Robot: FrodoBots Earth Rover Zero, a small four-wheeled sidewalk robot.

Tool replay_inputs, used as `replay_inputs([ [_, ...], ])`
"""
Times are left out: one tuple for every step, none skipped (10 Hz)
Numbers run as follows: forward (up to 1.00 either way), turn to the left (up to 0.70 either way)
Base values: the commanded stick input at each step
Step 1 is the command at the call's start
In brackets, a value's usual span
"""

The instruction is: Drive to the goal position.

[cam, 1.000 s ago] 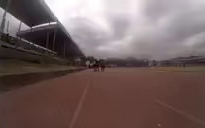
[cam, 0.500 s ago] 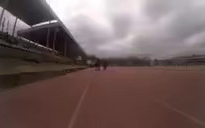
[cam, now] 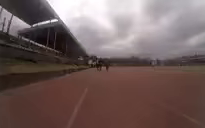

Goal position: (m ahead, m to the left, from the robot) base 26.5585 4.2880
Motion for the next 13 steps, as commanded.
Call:
replay_inputs([
  [1.0,0.0],
  [1.0,0.0],
  [1.0,0.0],
  [1.0,0.0],
  [1.0,0.0],
  [1.0,0.0],
  [1.0,0.0],
  [1.0,0.0],
  [1.0,0.0],
  [1.0,0.0],
  [1.0,0.0],
  [1.0,-0.27],
  [1.0,-0.27],
])
